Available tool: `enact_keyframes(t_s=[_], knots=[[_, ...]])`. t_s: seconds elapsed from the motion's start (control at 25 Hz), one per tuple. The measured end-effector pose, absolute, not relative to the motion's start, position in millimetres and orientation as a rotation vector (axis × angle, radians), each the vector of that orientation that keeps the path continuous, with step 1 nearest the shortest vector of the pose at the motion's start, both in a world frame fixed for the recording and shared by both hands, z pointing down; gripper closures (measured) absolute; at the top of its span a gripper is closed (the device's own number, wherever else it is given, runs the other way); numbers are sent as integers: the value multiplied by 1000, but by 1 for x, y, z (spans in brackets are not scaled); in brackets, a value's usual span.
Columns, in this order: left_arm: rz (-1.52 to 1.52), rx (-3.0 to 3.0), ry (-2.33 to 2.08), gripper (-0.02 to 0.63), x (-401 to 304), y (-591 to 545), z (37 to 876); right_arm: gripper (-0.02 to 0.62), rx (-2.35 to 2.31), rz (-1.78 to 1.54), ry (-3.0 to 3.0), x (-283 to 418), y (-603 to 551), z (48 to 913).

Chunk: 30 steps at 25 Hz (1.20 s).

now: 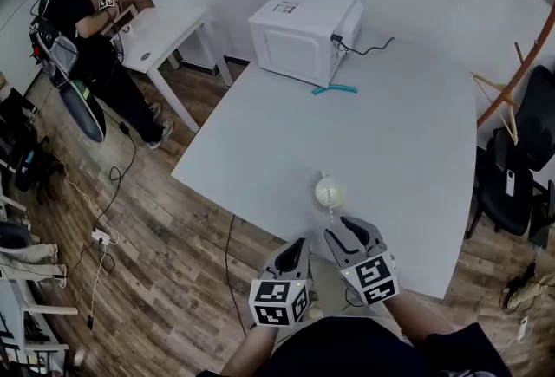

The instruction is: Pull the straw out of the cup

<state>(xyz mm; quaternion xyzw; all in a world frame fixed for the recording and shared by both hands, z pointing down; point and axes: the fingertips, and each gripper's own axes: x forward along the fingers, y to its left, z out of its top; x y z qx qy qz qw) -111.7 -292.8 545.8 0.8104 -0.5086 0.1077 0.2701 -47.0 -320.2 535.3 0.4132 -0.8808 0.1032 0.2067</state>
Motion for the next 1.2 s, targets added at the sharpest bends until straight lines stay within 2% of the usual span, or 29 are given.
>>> enact_keyframes(t_s=[0.88, 1.2], knots=[[319, 2137, -1358, 589, -113, -335, 568, 449, 1078, 327, -2352, -51, -369, 588], [317, 2143, -1355, 588, -111, -336, 567, 526, 1137, 299, -2314, -43, -373, 588]])
